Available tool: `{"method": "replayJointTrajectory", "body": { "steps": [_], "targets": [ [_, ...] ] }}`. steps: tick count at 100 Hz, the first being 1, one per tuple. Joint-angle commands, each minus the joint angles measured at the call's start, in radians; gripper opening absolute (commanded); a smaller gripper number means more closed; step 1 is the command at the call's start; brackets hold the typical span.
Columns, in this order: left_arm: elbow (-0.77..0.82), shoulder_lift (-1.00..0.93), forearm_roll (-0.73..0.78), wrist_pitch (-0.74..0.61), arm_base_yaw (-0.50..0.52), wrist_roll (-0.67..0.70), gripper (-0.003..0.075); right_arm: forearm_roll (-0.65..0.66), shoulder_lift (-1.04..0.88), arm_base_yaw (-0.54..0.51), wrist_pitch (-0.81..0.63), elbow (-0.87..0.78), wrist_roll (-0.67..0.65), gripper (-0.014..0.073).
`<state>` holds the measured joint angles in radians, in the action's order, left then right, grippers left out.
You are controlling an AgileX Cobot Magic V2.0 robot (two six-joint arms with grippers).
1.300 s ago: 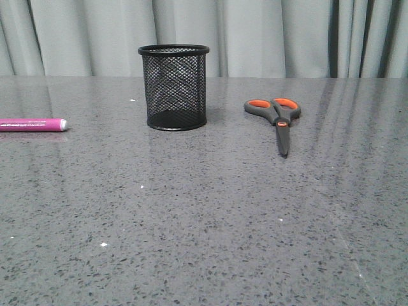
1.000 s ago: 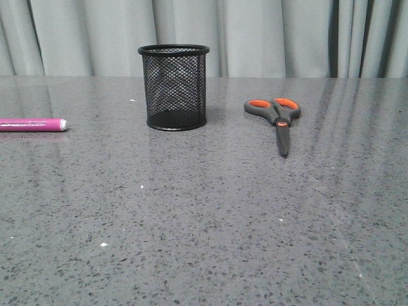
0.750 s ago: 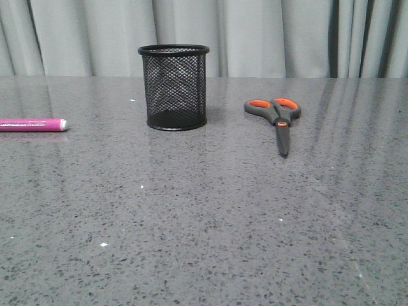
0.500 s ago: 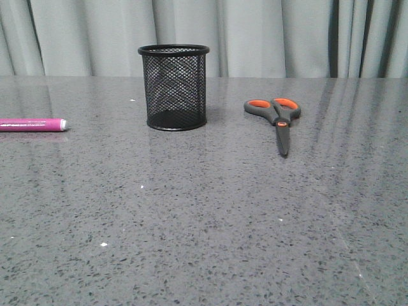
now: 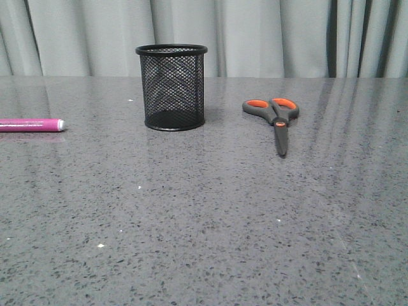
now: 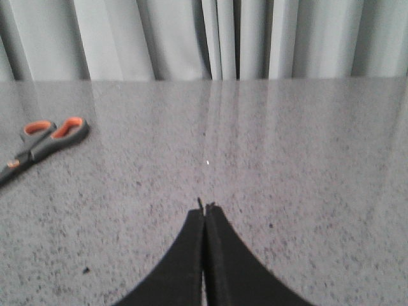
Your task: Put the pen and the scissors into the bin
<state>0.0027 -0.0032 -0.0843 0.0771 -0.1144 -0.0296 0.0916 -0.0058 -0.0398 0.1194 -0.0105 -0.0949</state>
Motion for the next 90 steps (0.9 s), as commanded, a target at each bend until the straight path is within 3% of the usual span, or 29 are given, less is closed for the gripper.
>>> {"method": "replayJointTrajectory", "body": {
  "steps": [1, 26, 64, 90],
  "targets": [
    [0.021, -0.027, -0.003, -0.085, -0.007, 0.007, -0.0022, 0.007, -0.023, -0.007, -0.119, -0.018, 0.002, -0.0068],
    [0.021, -0.027, -0.057, -0.100, -0.007, 0.007, -0.0022, -0.065, -0.023, -0.007, -0.140, -0.016, -0.005, -0.0068],
    [0.017, -0.027, -0.664, -0.148, -0.007, 0.007, -0.0022, -0.480, -0.023, -0.007, -0.215, -0.014, -0.005, -0.0068],
    [-0.047, -0.023, -0.702, -0.135, -0.007, 0.007, -0.0022, -0.495, -0.013, -0.007, -0.109, 0.063, -0.004, -0.0067]
  ]
}}
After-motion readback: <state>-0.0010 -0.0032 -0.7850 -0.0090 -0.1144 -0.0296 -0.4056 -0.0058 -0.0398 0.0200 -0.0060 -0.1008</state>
